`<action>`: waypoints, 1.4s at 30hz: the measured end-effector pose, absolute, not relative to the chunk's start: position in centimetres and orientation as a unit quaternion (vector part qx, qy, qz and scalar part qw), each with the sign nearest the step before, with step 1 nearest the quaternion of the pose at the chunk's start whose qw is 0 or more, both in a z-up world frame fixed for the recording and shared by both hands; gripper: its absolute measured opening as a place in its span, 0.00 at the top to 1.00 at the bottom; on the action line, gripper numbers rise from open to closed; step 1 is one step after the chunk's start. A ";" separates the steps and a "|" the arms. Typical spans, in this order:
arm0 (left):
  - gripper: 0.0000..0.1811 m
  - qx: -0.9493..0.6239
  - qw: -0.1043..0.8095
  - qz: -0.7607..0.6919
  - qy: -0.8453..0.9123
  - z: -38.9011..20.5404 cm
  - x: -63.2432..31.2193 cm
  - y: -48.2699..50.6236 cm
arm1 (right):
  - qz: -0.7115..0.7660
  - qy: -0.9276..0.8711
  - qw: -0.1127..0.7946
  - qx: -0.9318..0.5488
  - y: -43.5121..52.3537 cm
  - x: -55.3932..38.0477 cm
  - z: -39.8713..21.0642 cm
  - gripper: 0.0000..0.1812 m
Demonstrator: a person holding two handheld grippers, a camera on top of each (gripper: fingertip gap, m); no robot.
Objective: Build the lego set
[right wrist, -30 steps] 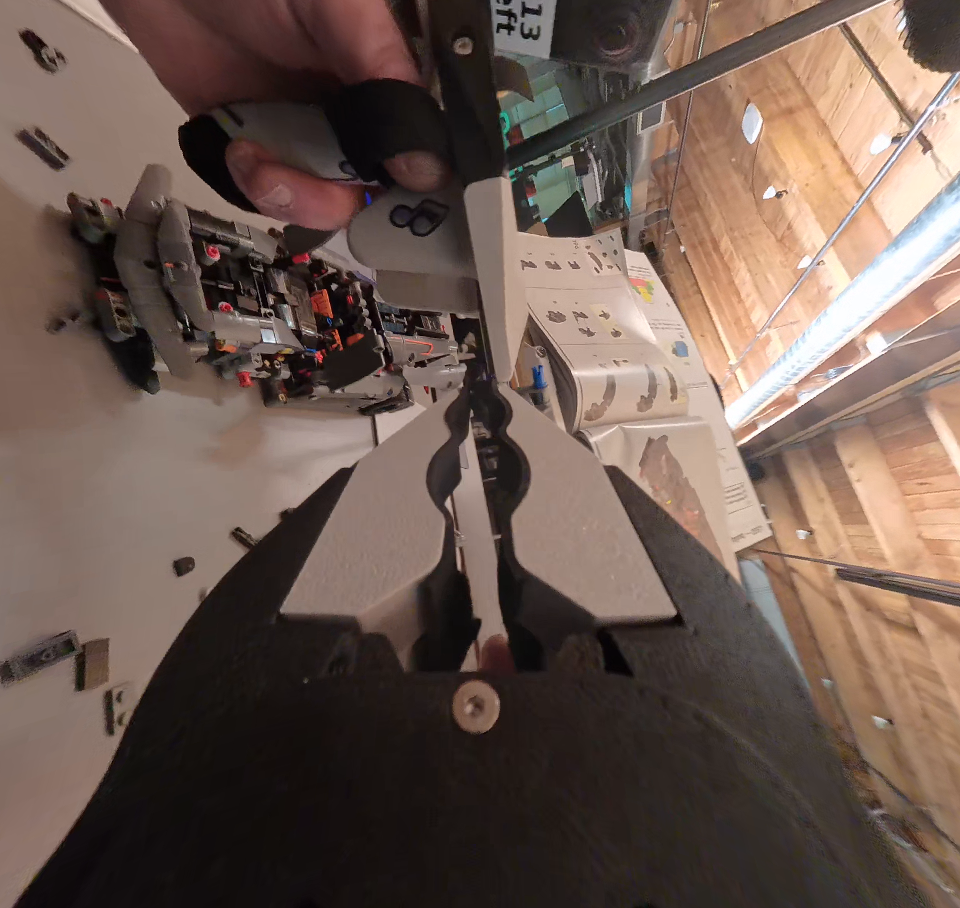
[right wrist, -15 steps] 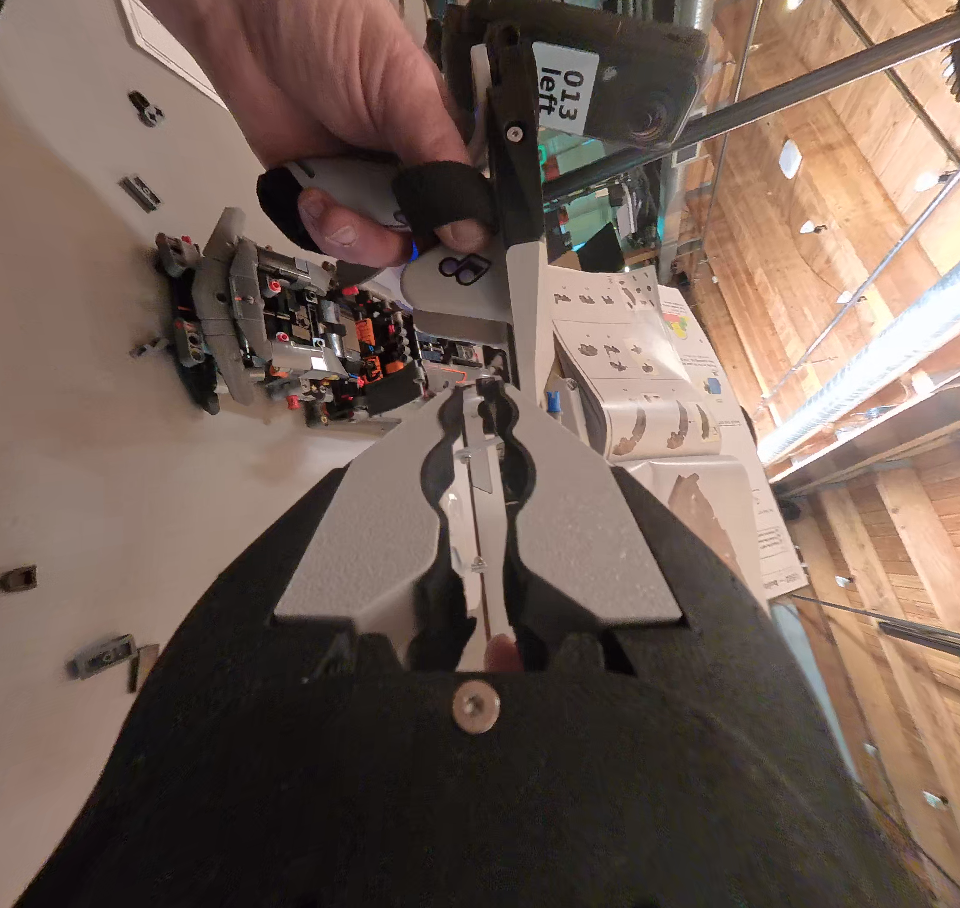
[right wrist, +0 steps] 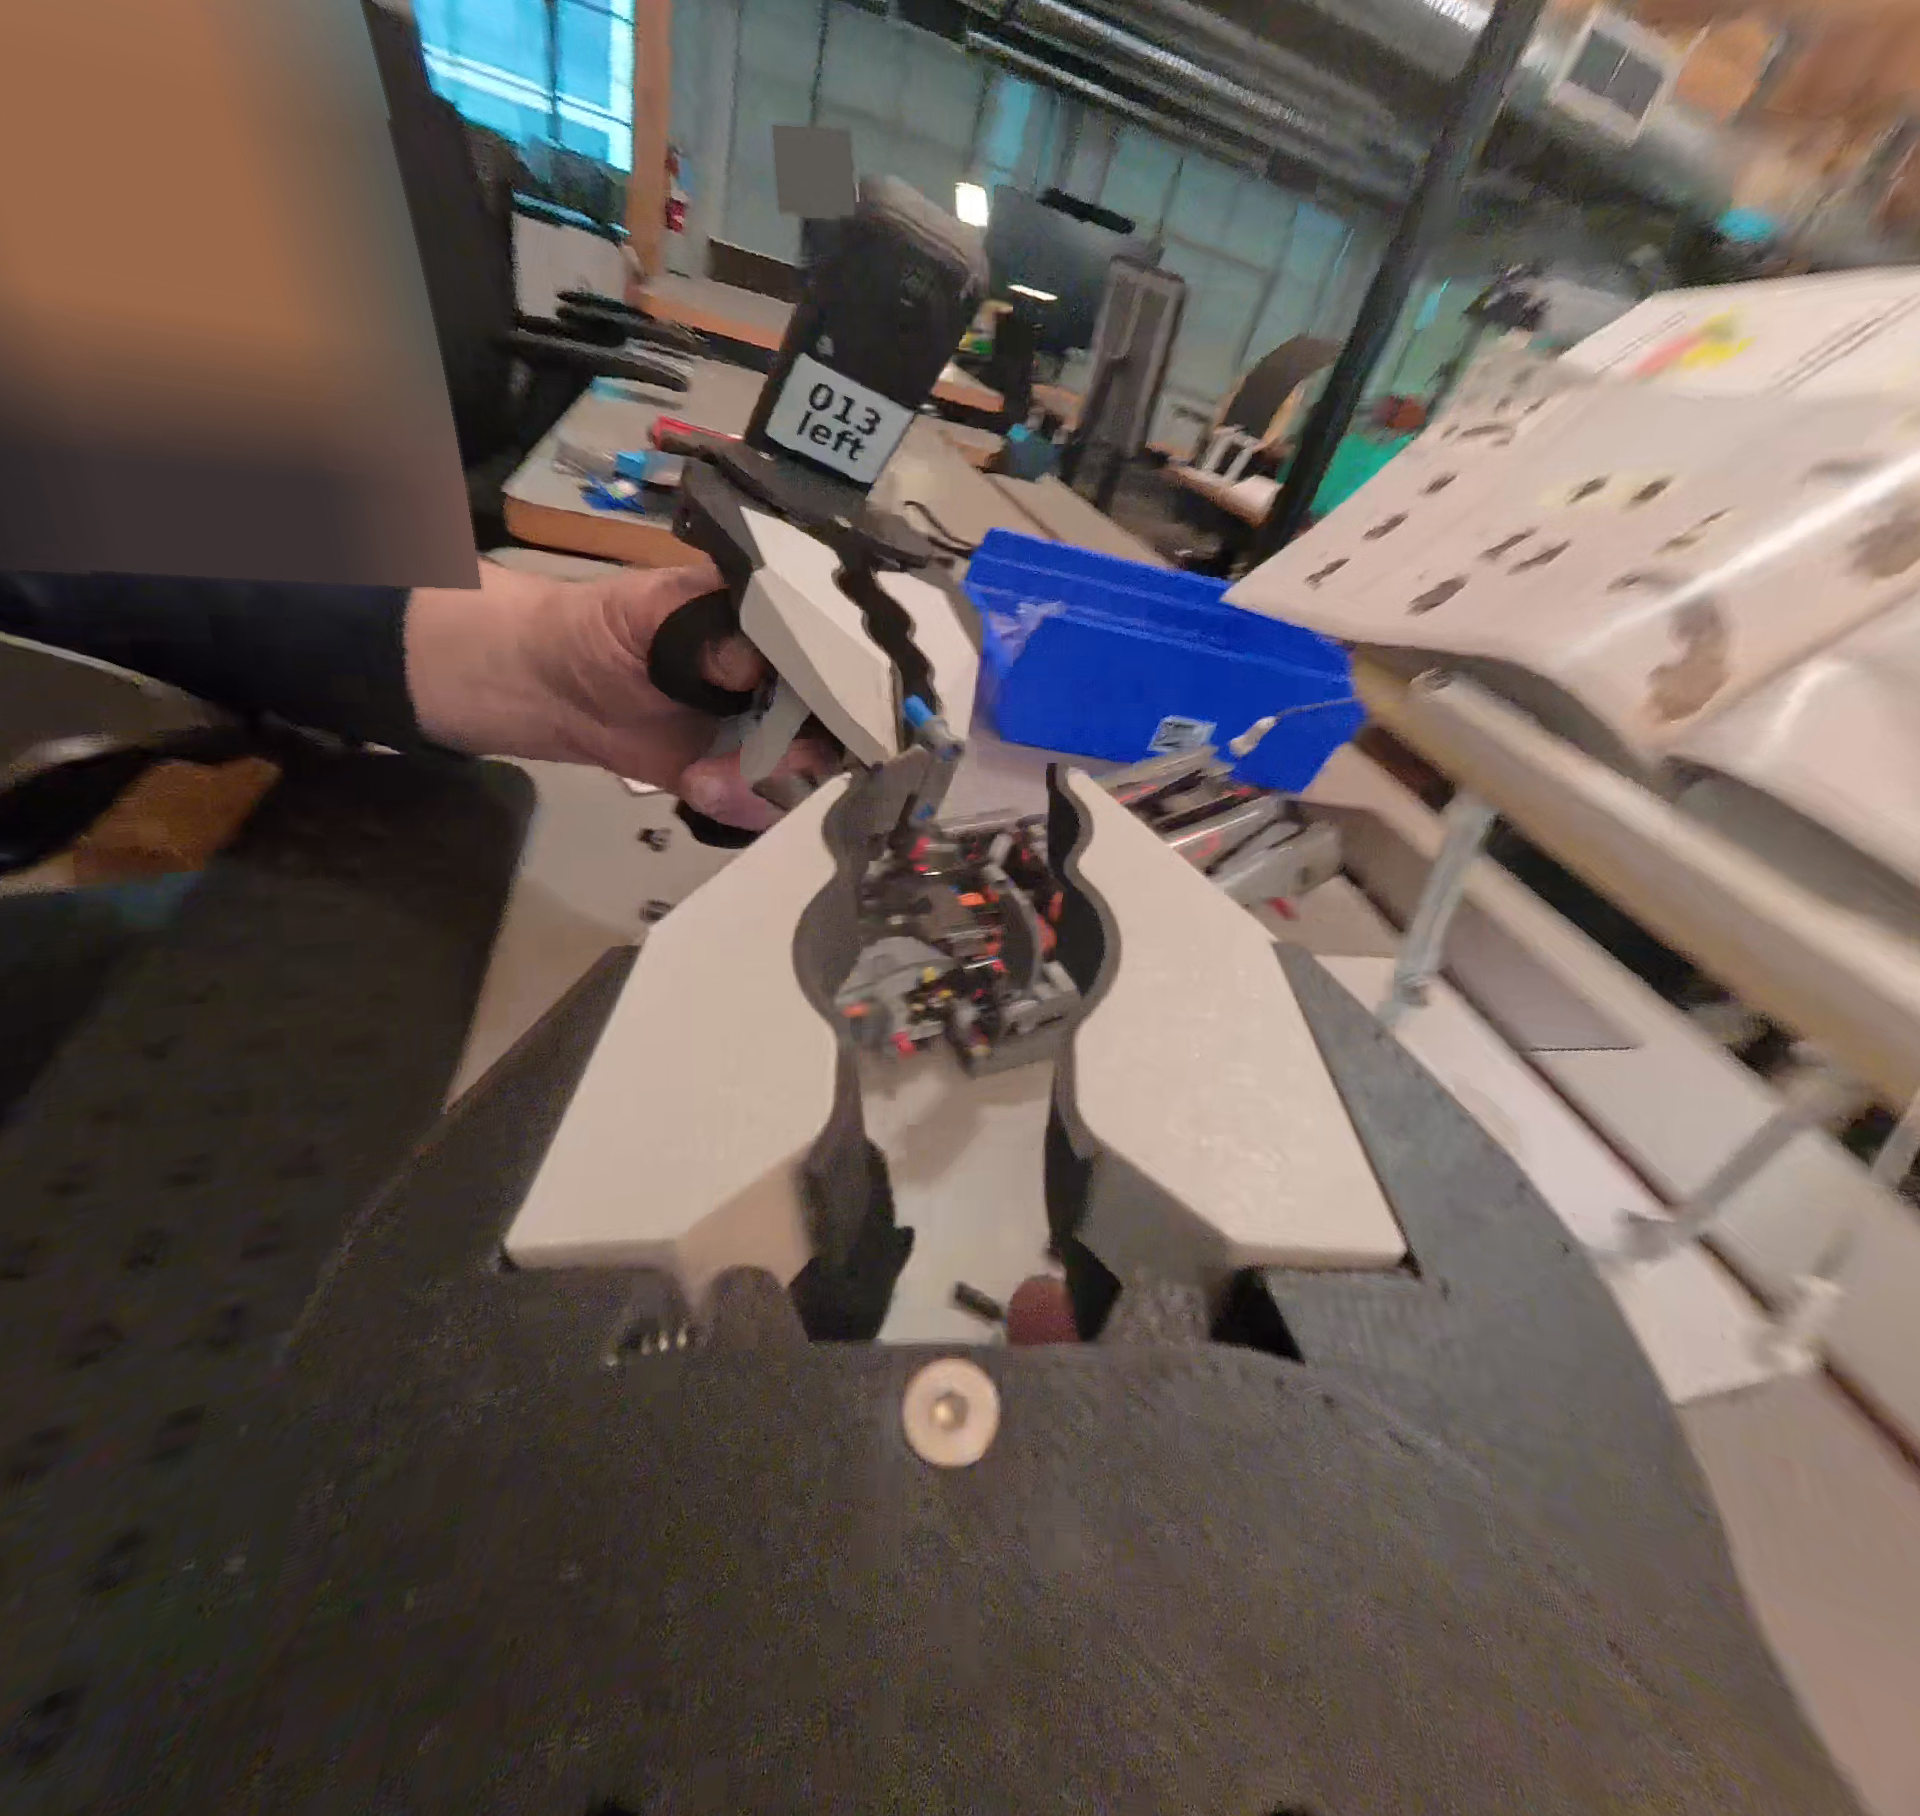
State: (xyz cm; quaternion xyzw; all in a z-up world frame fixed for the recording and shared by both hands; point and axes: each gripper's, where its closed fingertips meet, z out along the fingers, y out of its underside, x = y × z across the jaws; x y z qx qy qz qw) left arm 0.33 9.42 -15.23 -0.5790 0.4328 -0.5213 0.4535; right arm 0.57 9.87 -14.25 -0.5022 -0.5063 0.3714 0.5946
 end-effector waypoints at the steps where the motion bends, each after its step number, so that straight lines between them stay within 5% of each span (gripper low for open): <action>1: 0.97 -0.581 0.458 -0.515 0.434 -15.3 0.4 9.5 | 0.398 -0.503 0.578 -0.505 9.7 0.4 -14.5 0.83; 8: 0.97 -0.579 0.464 -0.493 0.454 -15.8 0.7 9.3 | 0.467 -0.504 0.502 -0.525 9.1 -0.5 -16.1 0.80; 12: 0.97 -0.572 0.467 -0.489 0.464 -16.0 0.9 9.1 | 0.482 -0.502 0.498 -0.518 8.9 -0.6 -16.0 0.88; 26: 0.89 -0.657 0.489 -0.367 0.440 -16.2 -3.6 12.2 | 0.469 -0.495 0.440 -0.585 10.8 -0.6 -19.7 0.92; 42: 0.77 -0.758 0.334 -0.037 0.559 -29.1 -8.4 8.7 | 0.277 -0.606 0.308 -0.679 10.4 -2.2 -30.8 0.91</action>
